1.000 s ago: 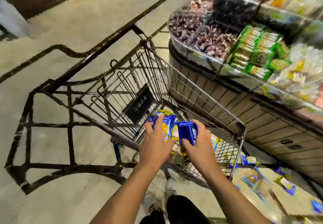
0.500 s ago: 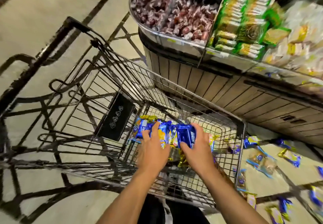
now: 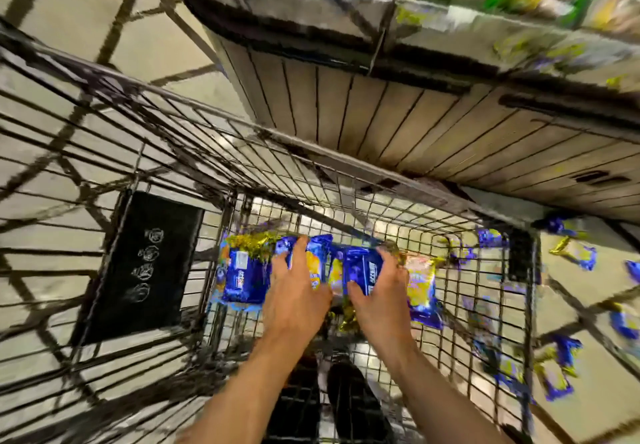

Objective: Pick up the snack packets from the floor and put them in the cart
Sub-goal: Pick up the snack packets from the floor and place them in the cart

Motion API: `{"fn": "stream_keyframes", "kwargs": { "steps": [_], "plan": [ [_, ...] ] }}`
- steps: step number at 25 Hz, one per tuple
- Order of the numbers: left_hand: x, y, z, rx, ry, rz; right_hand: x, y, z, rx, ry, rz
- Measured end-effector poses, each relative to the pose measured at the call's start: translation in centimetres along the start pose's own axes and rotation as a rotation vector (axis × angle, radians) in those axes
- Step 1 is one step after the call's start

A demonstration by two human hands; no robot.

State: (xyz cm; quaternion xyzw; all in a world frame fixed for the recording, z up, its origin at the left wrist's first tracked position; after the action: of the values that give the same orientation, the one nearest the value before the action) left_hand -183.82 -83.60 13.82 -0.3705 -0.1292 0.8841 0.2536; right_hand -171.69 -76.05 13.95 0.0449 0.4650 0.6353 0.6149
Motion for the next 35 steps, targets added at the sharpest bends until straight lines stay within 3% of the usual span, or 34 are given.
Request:
{"fn": "stream_keyframes", "kwargs": {
  "steps": [8,11,20,25,30,35],
  "plan": [
    [4.8,1.6,-5.5,0.218,-0.089,-0.108,4.2,-3.9,-5.8,-0.080,-0.064,-0.062],
    [4.1,1.4,-6.4,0.244,-0.046,-0.110,4.2,-5.1,-6.1,-0.096,-0.111,-0.035],
    [2.1,2.0,-4.7,0.081,0.048,-0.197,2.5,-3.9,-5.1,-0.102,-0.107,-0.071],
    [-1.7,0.4,-1.1,0.076,0.065,-0.284,-1.5,-0.4,0.5,-0.053,-0.132,-0.033],
    [-7.2,-6.0,3.7,0.075,0.067,-0.415,-7.5,3.3,8.2,-0.110,-0.233,0.064],
    [-14.0,-15.0,6.5,0.181,0.044,-0.720,-13.7,5.1,17.7,-0.184,-0.436,0.081]
  ]
}}
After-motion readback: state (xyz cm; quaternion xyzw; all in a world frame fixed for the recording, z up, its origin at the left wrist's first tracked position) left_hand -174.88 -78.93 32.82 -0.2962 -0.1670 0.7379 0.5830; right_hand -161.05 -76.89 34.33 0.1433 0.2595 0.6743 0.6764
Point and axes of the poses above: each hand's wrist, its own x-axis towards the middle knuckle, its own z-axis out of the back of the hand, y = z × x, the point moved 1 cm from there along x, towards the middle knuckle, and after that the axes turned 4 degrees about x, right-handed, at the moved point
